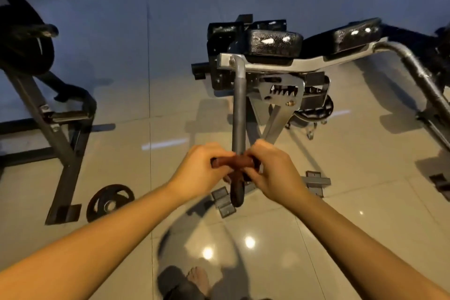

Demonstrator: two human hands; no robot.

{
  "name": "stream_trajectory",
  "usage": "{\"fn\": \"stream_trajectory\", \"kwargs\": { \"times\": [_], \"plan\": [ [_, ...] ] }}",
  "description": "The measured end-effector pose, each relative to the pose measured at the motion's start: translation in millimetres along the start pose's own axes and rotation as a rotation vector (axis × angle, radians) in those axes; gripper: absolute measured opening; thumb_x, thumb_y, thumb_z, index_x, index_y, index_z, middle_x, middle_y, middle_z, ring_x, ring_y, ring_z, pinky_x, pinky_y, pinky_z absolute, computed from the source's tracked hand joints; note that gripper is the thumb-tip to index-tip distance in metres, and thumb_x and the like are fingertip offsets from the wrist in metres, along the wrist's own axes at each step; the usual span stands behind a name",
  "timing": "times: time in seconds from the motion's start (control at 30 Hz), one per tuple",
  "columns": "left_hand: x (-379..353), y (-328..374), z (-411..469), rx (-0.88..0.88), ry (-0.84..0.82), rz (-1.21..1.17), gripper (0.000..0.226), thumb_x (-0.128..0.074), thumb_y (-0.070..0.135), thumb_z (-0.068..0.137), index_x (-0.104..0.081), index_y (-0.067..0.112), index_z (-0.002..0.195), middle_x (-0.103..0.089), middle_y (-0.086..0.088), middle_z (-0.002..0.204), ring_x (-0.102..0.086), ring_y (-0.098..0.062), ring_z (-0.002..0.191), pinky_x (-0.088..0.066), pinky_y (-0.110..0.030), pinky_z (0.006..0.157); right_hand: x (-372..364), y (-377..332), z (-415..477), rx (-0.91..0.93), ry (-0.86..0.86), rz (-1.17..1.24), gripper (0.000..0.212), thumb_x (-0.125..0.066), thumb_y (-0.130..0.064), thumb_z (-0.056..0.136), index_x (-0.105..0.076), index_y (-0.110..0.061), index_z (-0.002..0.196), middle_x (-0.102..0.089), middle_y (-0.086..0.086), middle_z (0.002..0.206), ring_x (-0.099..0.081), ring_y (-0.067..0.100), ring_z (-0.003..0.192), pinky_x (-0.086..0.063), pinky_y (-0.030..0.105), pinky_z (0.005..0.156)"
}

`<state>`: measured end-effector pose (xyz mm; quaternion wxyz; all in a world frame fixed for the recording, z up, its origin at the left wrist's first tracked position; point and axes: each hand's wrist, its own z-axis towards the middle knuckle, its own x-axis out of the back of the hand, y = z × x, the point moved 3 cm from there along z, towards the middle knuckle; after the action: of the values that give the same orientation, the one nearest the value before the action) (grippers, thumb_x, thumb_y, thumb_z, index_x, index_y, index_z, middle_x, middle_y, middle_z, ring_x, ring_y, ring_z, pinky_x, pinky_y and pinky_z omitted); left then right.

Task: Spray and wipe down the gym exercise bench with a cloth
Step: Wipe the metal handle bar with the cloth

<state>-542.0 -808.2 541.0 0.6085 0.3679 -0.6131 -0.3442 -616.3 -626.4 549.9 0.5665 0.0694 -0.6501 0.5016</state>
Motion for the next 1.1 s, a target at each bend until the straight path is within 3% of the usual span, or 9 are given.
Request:
{"fn": "stream_trajectory", "kwargs": {
  "times": [0.1,0.2,0.27,0.4,0.47,0.6,0.8,0.9,1.1],
  "plan": [
    [23,11,39,0.068,0.065,0.088,0.015,-0.082,0.022,0.084,-0.077,0.033,0.093,-0.064,0.005,0.088,-0.062,-0.009,0.086,-0.052,-0.035,0.079,19,7,40,-0.021,0.031,-0.072,0.016,-0.076,-0.029,0.087,-0.066,-0.017,0.089,-0.050,-0.003,0.097,-0.048,0.014,0.089,-0.049,0.036,0.077],
    [32,19,56,0.188,0.185,0.111,0.041,-0.082,0.030,0.086,-0.069,0.026,0.124,-0.060,0.008,0.106,-0.058,-0.010,0.099,-0.044,-0.025,0.085,24,17,65,-0.136,0.094,0.008,0.019,-0.079,-0.024,0.087,-0.066,-0.012,0.092,-0.055,0.003,0.096,-0.054,0.018,0.085,-0.051,0.043,0.076],
    [24,14,42,0.439,0.254,-0.060,0.057,-0.078,0.036,0.089,-0.054,0.022,0.139,-0.056,0.004,0.121,-0.057,-0.014,0.110,-0.047,-0.028,0.091,22,11,65,-0.216,0.097,0.087,0.019,-0.077,-0.022,0.089,-0.065,-0.016,0.103,-0.059,0.000,0.102,-0.057,0.017,0.092,-0.053,0.040,0.085],
    [1,7,0,0.724,0.285,-0.465,0.034,-0.076,0.028,0.092,-0.060,0.016,0.120,-0.065,-0.005,0.116,-0.063,-0.022,0.105,-0.052,-0.030,0.083,18,-8,44,-0.321,0.013,0.089,0.031,-0.073,-0.021,0.092,-0.059,-0.027,0.120,-0.058,-0.004,0.114,-0.056,0.013,0.103,-0.047,0.028,0.090],
    [-6,5,-9,0.724,0.199,-0.399,0.030,-0.078,0.023,0.090,-0.065,0.015,0.117,-0.069,-0.004,0.108,-0.065,-0.014,0.094,-0.048,-0.021,0.069,14,-12,31,-0.396,-0.002,0.117,0.029,-0.075,-0.019,0.090,-0.061,-0.024,0.115,-0.060,-0.007,0.104,-0.056,0.011,0.092,-0.045,0.023,0.080],
    [-14,-1,-11,0.628,0.001,-0.248,0.034,-0.084,0.021,0.083,-0.076,0.019,0.116,-0.076,0.004,0.106,-0.071,-0.014,0.100,-0.054,-0.023,0.086,-5,-17,-27,-0.695,-0.038,0.294,0.019,-0.077,-0.003,0.079,-0.063,-0.014,0.086,-0.063,-0.005,0.077,-0.057,0.007,0.070,-0.043,0.019,0.060],
    [-24,-10,-15,0.611,-0.063,-0.179,0.031,-0.083,0.013,0.082,-0.077,0.017,0.113,-0.077,0.008,0.085,-0.072,-0.003,0.080,-0.059,-0.022,0.080,-22,-23,-39,-1.004,0.226,0.559,0.013,-0.070,0.005,0.077,-0.066,-0.004,0.085,-0.067,0.009,0.084,-0.063,0.023,0.082,-0.056,0.038,0.075],
    [-32,-15,-20,0.656,-0.026,-0.196,0.032,-0.083,0.011,0.084,-0.075,0.005,0.114,-0.067,0.002,0.067,-0.065,0.003,0.065,-0.047,-0.009,0.064,-13,-12,-9,-1.024,0.278,0.599,0.018,-0.078,-0.002,0.080,-0.063,-0.009,0.085,-0.070,0.011,0.086,-0.071,0.030,0.083,-0.061,0.053,0.077],
    [-33,-20,-13,0.730,-0.093,-0.204,0.041,-0.085,0.016,0.083,-0.071,0.011,0.121,-0.074,0.001,0.102,-0.069,-0.019,0.103,-0.052,-0.031,0.097,25,11,94,-0.816,0.345,0.386,0.031,-0.078,-0.008,0.085,-0.059,-0.016,0.109,-0.065,-0.005,0.095,-0.068,0.022,0.096,-0.061,0.048,0.085]
  ]
}}
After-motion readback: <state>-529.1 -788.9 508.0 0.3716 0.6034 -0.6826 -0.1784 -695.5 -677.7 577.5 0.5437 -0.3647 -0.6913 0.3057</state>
